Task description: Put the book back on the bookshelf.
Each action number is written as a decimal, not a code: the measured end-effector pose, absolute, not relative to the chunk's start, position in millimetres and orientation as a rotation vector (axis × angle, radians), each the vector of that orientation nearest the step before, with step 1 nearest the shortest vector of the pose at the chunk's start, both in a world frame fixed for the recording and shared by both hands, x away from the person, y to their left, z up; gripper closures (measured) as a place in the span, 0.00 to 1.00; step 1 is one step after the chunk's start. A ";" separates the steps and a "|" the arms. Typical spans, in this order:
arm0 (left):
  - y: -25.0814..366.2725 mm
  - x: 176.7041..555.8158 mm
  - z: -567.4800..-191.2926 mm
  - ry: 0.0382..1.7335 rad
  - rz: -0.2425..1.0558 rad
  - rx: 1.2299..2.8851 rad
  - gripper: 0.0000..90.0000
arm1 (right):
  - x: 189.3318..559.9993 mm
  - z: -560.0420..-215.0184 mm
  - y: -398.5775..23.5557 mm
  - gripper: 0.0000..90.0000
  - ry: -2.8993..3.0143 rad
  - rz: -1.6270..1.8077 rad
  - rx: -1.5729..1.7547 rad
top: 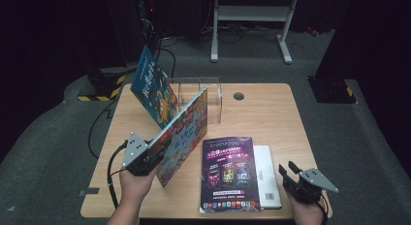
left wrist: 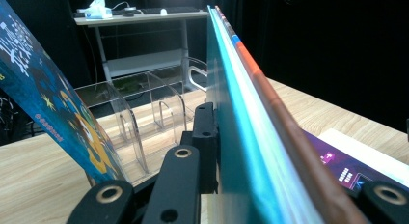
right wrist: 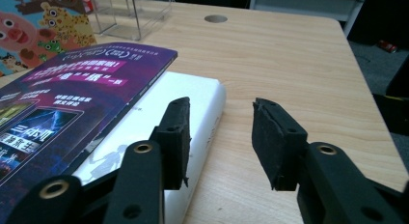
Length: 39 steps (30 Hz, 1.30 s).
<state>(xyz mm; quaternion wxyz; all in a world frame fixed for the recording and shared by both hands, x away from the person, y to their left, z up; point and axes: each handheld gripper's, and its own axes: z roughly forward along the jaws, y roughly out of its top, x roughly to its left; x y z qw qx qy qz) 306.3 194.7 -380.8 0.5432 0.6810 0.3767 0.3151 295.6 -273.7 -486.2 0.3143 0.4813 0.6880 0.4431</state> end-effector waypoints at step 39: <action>178.2 302.3 -370.2 0.970 0.779 1.597 0.90 | 315.0 -494.1 -281.5 0.62 1.805 1.177 1.275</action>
